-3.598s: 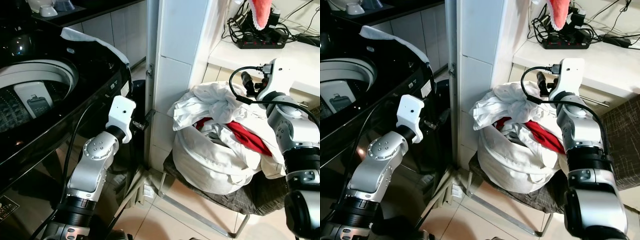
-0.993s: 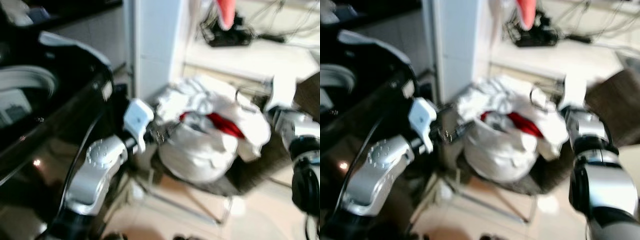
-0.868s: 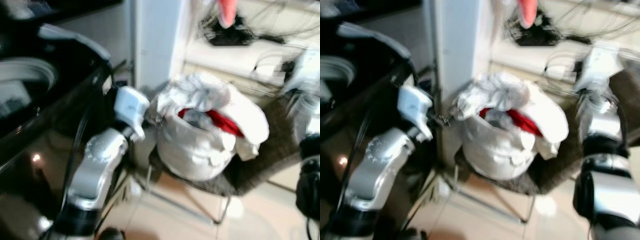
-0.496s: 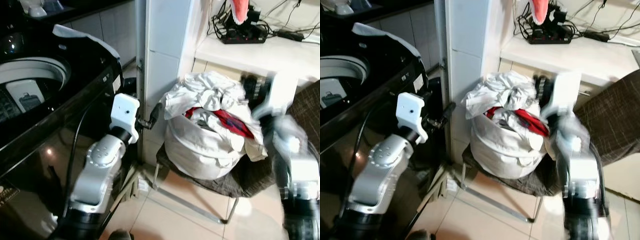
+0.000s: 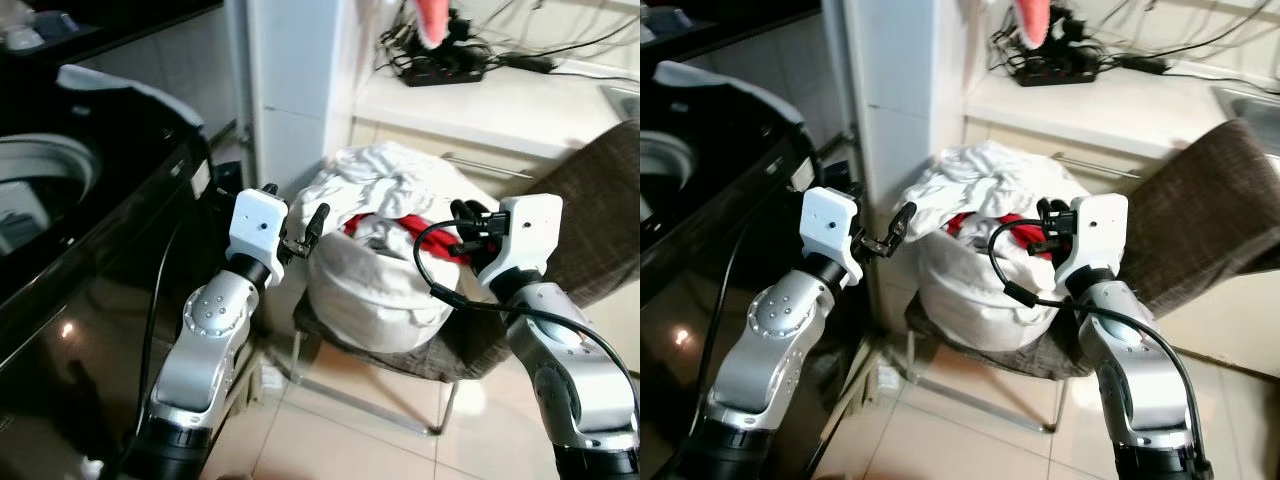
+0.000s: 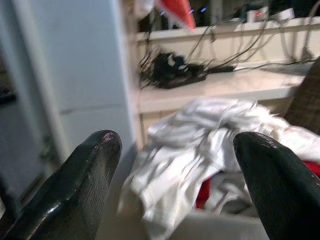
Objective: Clothes washing
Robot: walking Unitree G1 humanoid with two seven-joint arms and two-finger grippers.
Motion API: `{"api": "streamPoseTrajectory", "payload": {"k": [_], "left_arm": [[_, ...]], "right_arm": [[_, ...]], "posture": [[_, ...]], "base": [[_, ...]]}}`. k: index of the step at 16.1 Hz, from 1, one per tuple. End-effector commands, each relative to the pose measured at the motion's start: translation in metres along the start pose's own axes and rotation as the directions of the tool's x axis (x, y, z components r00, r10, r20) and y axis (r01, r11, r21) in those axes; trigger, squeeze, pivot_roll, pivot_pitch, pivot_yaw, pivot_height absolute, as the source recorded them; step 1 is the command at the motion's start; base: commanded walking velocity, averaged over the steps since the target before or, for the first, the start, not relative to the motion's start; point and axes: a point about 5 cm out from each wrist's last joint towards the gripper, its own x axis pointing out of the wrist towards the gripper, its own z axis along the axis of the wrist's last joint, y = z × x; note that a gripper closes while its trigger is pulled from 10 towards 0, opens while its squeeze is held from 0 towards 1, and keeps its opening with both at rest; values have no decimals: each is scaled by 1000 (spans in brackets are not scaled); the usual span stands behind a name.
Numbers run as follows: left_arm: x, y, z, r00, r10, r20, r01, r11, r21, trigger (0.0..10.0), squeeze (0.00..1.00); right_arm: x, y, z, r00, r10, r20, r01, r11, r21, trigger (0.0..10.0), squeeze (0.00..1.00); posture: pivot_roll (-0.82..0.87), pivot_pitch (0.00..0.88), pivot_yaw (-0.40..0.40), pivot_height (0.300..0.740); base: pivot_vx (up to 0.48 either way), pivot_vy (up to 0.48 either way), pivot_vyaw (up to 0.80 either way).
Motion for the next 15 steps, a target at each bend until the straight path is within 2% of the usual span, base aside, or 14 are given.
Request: {"api": "streamPoseTrajectory", "payload": {"k": [1, 4, 6, 8, 13, 15], "left_arm": [[3, -5, 4, 1000, -13, 20, 13, 1000, 14, 10000, 0], [4, -3, 4, 1000, -11, 20, 10, 999, 33, 10000, 0], [4, -1, 5, 1000, -3, 21, 3, 1000, 30, 10000, 0], [5, 0, 6, 1000, 1, 25, -1, 1000, 30, 10000, 0], [4, 6, 6, 1000, 22, 21, -22, 999, 38, 10000, 0], [4, 14, 6, 997, 80, 21, -80, 997, 13, 10000, 0]], "right_arm": [[-4, -5, 3, 1000, -18, 0, 18, 1000, 3, 10000, 0], [-5, -1, 4, 1000, -3, -20, 3, 1000, -11, 10000, 0], [-5, 1, 2, 999, 23, -38, -25, 998, -62, 10000, 0], [-5, 6, 2, 997, 65, -46, -70, 993, -99, 10000, 0], [-5, 20, 6, 982, 183, -44, -187, 976, -109, 10000, 0], [-5, 20, 7, 984, 174, -35, -176, 982, -68, 10000, 0]], "posture": [[-9, 0, -53, 740], [-7, 0, -53, 740], [-6, 0, -53, 740], [-5, 0, -53, 740], [0, 0, -55, 740], [3, 0, -58, 740]], "base": [[307, 0, -419], [310, 0, -140], [309, 0, 0], [334, 0, 800], [340, 0, 800], [0, 0, 0]]}}
